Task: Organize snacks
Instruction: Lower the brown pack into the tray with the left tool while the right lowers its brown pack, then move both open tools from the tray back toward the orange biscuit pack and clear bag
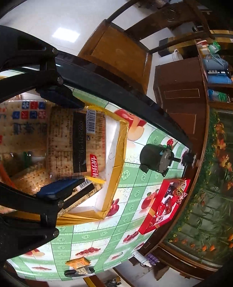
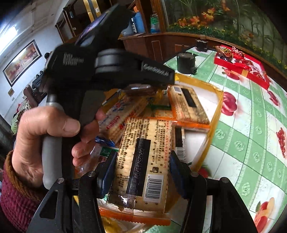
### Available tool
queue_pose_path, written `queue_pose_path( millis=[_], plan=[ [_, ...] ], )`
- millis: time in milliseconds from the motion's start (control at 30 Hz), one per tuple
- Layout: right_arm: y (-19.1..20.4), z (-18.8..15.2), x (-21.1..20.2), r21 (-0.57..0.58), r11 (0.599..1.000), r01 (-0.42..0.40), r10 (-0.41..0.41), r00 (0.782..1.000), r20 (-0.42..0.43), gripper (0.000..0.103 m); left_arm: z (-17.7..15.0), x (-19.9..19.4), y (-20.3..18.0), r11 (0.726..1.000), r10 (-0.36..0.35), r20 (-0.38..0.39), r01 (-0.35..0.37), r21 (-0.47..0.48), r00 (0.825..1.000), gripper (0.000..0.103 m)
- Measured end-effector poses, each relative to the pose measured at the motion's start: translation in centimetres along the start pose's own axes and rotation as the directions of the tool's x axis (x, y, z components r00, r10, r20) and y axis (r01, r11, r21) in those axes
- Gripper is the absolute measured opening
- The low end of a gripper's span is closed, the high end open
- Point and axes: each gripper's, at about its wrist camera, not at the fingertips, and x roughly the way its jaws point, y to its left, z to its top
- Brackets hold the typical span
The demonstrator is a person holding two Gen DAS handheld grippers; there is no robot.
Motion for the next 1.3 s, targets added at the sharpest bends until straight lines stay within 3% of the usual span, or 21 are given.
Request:
queue_pose_path(
  millis=[367,633,867,1133,1300],
  plan=[
    [0.5,-0.4,-1.2,-0.032,0.999,-0.013,0.014,0.999,0.042,0.065,0.0,-0.3,0.4,0.999,-0.041,0.008,0.041,0.009,0.999,0.085],
    [-1.1,-1.0,-3.9,0.013,0.998,-0.054,0.052,0.995,0.09,0.066,-0.5,-2.4,-0.4,0.999,-0.045,0.042,0.044,0.03,0.998,0.086],
    [-4.6,-2.1,-6.3,0.097,0.994,-0.049,0.036,0.991,0.128,0.066,-1.1,-4.9,-2.1,0.997,-0.072,0.085,0.069,0.04,0.994,0.085],
    [-9.9,-4.5,-8.2,0.222,0.975,-0.006,-0.026,0.99,0.141,0.066,-3.1,-7.6,-7.7,0.985,-0.14,0.119,0.126,0.119,0.983,0.085],
    [-14.4,-6.7,-9.2,0.326,0.945,0.03,-0.077,0.988,0.131,0.066,-5.3,-7.8,-13.7,0.964,-0.194,0.105,0.169,0.206,0.975,0.085]
  ],
)
